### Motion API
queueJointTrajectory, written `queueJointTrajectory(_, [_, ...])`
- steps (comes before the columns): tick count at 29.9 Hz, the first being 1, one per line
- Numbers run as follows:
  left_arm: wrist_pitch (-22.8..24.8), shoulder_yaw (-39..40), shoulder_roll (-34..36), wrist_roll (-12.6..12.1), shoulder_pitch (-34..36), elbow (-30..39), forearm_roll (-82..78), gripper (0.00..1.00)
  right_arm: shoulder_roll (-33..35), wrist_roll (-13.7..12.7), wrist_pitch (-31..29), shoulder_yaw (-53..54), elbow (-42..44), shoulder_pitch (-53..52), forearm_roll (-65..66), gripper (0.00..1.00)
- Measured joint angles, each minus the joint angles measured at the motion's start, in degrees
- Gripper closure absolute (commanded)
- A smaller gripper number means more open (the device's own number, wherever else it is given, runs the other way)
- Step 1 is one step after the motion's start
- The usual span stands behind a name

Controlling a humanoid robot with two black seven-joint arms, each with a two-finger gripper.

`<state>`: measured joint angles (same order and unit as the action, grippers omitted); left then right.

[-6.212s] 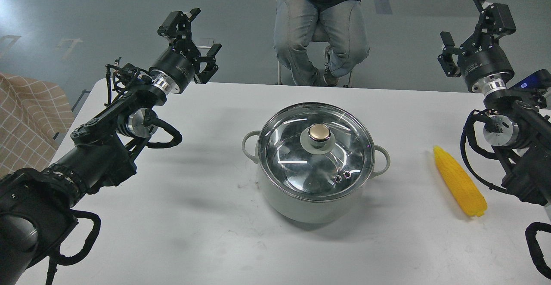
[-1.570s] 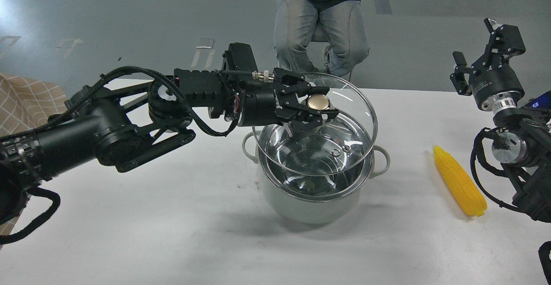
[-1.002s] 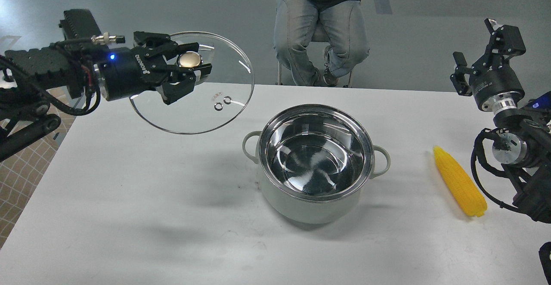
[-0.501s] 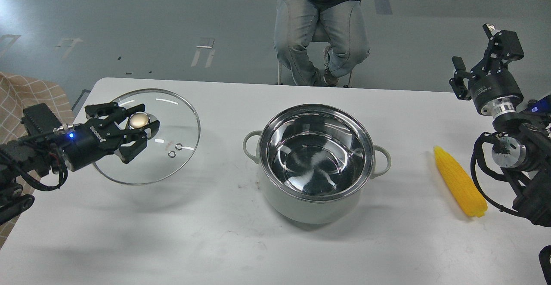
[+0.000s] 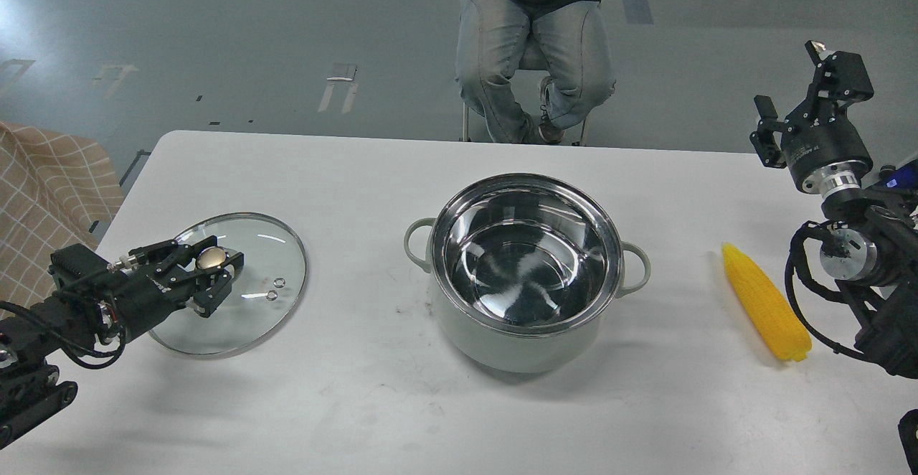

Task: Open pot and put corn in
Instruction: 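Lower the glass lid onto the table beside the pot, then release the lid and raise the left gripper away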

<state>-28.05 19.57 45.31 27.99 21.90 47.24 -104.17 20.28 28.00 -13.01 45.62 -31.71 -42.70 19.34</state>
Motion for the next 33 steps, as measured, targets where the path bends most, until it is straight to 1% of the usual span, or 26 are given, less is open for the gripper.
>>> queueJointTrajectory(1, [0.0, 0.0, 0.0, 0.0, -0.2, 0.0, 0.0, 0.87, 0.0, 0.0, 0.0, 0.0, 0.0, 0.0, 0.0, 0.0])
queueJointTrajectory(3, [0.0, -0.1, -0.1, 0.0, -0.5, -0.1, 0.0, 0.79, 0.0, 0.0, 0.0, 0.0, 0.0, 0.1, 0.0, 0.0])
queueJointTrajectory(5, [0.0, -0.1, -0.1, 0.0, -0.6, -0.1, 0.0, 0.54, 0.0, 0.0, 0.0, 0.0, 0.0, 0.2, 0.0, 0.0])
queueJointTrajectory(6, [0.0, -0.1, -0.1, 0.0, -0.6, -0.2, 0.0, 0.49, 0.0, 0.0, 0.0, 0.0, 0.0, 0.2, 0.0, 0.0])
queueJointTrajectory(7, [0.0, -0.2, -0.1, 0.0, -0.6, -0.2, 0.0, 0.42, 0.0, 0.0, 0.0, 0.0, 0.0, 0.3, 0.0, 0.0])
queueJointTrajectory(8, [0.0, -0.2, -0.1, 0.0, -0.6, -0.2, 0.0, 0.42, 0.0, 0.0, 0.0, 0.0, 0.0, 0.3, 0.0, 0.0])
queueJointTrajectory(9, [0.0, -0.2, -0.1, 0.0, -0.6, -0.2, 0.0, 0.36, 0.0, 0.0, 0.0, 0.0, 0.0, 0.4, 0.0, 0.0])
queueJointTrajectory(10, [0.0, -0.2, -0.1, 0.0, -0.6, -0.2, 0.0, 0.26, 0.0, 0.0, 0.0, 0.0, 0.0, 0.4, 0.0, 0.0])
queueJointTrajectory(12, [0.1, -0.2, -0.1, 0.0, -0.6, -0.2, 0.2, 0.19, 0.0, 0.0, 0.0, 0.0, 0.0, 0.4, 0.0, 0.0])
queueJointTrajectory(14, [0.1, -0.2, -0.1, 0.0, -0.7, -0.2, 0.8, 0.17, 0.0, 0.0, 0.0, 0.0, 0.0, 0.4, 0.0, 0.0])
queueJointTrajectory(25, [0.0, 0.3, 2.7, 0.0, 2.6, 2.3, 3.9, 0.16, 0.0, 0.0, 0.0, 0.0, 0.0, 0.6, 0.1, 0.0])
queueJointTrajectory(31, [0.0, 0.5, 7.2, 0.0, 6.1, 9.7, 6.5, 0.15, 0.0, 0.0, -0.1, 0.0, 0.0, 0.6, 0.2, 0.0])
queueJointTrajectory(33, [0.0, 0.6, 8.0, 0.0, 8.3, 11.7, 8.4, 0.13, 0.3, 0.0, -0.2, 0.0, 0.0, 0.5, 0.2, 0.0])
